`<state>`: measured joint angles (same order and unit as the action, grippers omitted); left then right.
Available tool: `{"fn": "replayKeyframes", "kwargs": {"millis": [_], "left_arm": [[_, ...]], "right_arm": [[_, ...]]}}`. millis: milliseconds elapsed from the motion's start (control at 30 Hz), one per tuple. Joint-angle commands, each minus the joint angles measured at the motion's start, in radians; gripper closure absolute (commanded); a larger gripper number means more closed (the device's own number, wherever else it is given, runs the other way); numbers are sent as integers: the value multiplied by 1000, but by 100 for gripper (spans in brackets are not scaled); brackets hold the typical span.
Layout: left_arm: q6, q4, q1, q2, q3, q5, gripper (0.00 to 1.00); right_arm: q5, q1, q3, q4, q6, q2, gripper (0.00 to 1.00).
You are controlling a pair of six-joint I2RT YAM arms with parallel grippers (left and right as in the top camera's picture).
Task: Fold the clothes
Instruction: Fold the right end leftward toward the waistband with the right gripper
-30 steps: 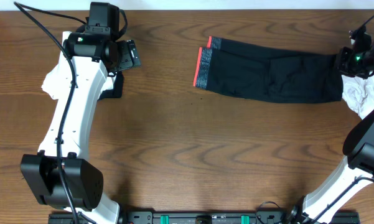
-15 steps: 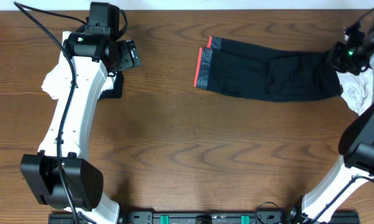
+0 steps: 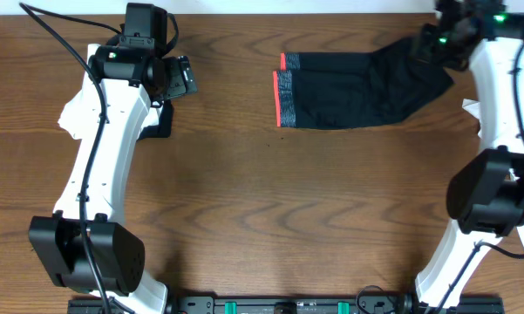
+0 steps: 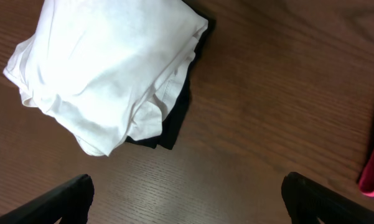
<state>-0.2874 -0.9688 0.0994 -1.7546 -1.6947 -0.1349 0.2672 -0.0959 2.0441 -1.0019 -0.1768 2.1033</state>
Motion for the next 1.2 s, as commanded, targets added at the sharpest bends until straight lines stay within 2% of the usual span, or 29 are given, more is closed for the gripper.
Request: {"fn": "replayKeyframes", "kwargs": {"millis": [0, 300, 633, 1000, 1100, 1167], "left_arm": [[2, -3, -3, -2, -4, -8, 2], [2, -3, -3, -2, -4, -8, 2], [2, -3, -3, -2, -4, -8, 2], [2, -3, -3, -2, -4, -8, 2], [2, -3, -3, -2, -4, -8, 2], [2, -3, -3, -2, -4, -8, 2]], "right_arm": [[-17, 77, 18, 35, -88, -2, 99], [-105, 262, 18, 146, -161, 38, 99], [-107, 436, 18, 208, -179, 167, 99], [-106, 584, 18, 293, -231, 304, 95], [-106, 605, 18, 311, -231, 308, 85], [-89, 611, 18, 325, -230, 307, 58]]}}
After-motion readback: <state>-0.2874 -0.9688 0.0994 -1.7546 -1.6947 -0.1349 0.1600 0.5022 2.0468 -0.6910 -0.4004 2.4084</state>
